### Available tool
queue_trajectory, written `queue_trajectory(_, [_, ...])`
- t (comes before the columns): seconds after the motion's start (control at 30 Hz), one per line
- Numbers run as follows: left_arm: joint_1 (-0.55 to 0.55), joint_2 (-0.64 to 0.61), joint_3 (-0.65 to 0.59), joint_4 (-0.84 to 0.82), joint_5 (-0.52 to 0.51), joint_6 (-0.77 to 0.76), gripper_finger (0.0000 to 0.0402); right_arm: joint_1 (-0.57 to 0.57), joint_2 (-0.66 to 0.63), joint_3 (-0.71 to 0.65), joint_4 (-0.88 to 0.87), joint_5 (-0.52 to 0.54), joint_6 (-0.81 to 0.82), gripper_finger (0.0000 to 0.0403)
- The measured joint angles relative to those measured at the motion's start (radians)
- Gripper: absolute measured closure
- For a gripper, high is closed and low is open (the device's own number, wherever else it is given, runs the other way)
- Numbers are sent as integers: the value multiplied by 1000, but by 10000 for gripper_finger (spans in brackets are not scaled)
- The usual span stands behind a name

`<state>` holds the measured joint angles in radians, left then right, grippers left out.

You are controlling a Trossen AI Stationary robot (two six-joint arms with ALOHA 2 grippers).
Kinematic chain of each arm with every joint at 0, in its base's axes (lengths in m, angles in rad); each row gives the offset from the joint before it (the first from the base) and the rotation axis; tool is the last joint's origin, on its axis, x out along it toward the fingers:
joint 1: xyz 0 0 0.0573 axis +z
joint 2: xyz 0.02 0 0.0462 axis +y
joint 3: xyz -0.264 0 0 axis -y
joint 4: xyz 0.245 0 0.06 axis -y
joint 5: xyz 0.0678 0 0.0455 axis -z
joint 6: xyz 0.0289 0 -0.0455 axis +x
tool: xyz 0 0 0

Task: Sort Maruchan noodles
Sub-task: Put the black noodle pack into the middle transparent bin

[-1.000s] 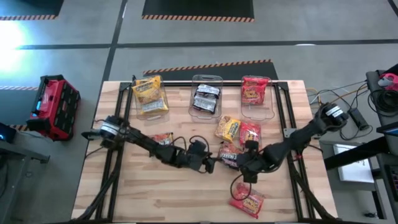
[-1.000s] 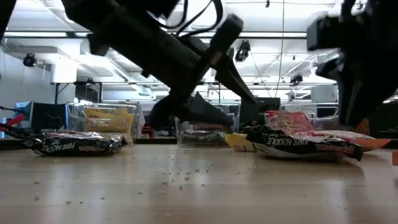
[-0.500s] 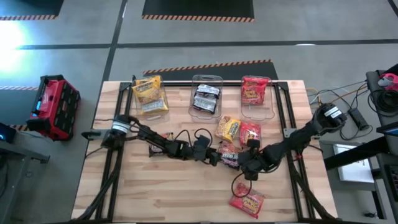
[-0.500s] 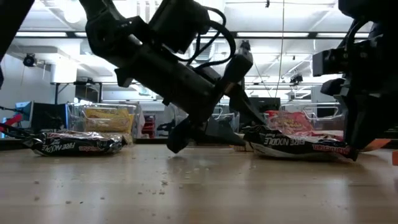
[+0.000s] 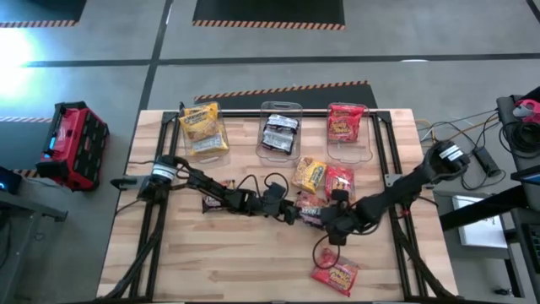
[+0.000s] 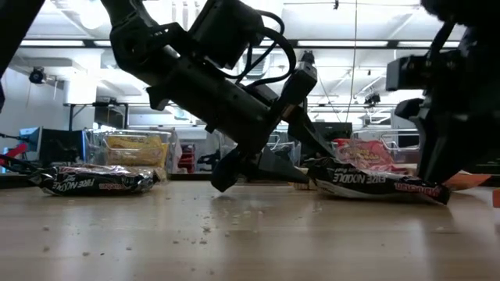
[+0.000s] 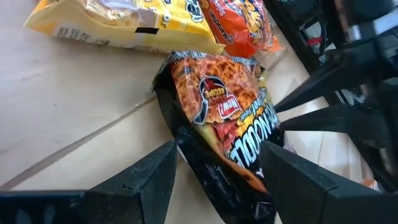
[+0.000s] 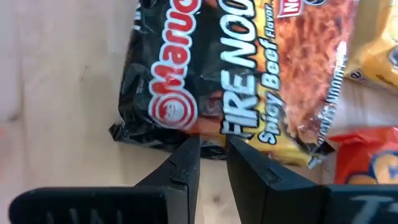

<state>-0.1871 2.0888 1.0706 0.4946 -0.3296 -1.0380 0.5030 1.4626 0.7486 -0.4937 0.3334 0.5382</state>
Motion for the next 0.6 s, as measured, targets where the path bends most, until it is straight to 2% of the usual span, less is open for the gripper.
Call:
queue_trajectory(0.3, [2, 0, 0, -5, 7, 0, 189, -17, 72, -17, 83, 24, -40, 335])
queue_trajectory(0.6, [7, 2, 0, -16, 28, -26, 189, -25, 83, -19, 143, 27, -104, 335])
